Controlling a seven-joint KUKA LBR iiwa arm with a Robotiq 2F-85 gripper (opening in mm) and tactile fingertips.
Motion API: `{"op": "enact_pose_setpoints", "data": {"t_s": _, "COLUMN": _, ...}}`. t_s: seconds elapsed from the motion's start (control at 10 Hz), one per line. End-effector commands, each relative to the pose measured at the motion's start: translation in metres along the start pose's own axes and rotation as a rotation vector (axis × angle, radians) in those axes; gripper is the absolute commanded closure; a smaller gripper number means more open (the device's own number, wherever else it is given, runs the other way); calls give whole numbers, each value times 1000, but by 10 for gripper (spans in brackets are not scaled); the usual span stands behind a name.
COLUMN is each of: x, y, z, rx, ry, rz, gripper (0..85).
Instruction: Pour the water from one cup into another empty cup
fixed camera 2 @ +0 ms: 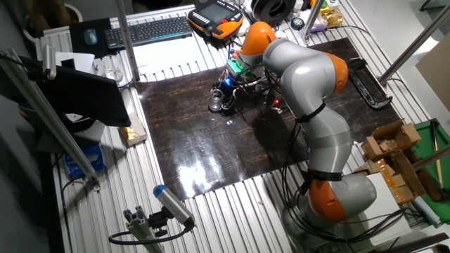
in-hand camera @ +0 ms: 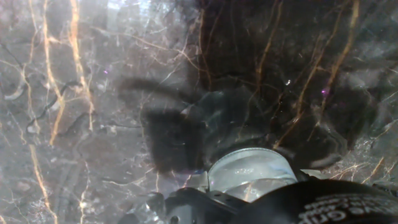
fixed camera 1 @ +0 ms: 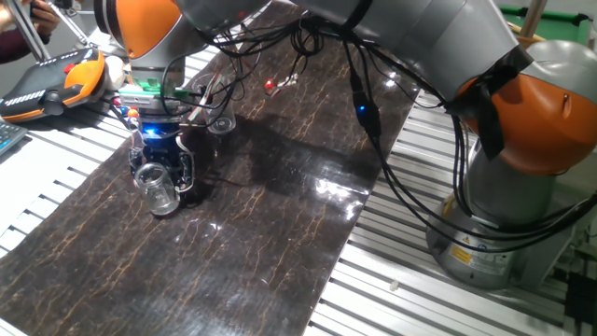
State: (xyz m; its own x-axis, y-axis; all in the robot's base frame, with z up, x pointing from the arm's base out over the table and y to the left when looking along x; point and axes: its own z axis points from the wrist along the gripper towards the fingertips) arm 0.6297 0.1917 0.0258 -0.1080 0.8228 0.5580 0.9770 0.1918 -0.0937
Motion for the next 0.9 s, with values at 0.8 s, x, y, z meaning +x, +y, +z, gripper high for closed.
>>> {"op": "enact_pose_setpoints", "data": {"t_s": 0.8, "x": 5, "y": -7, "z": -18, "rx": -10, "ry": -29, "rz": -10, "gripper": 843}}
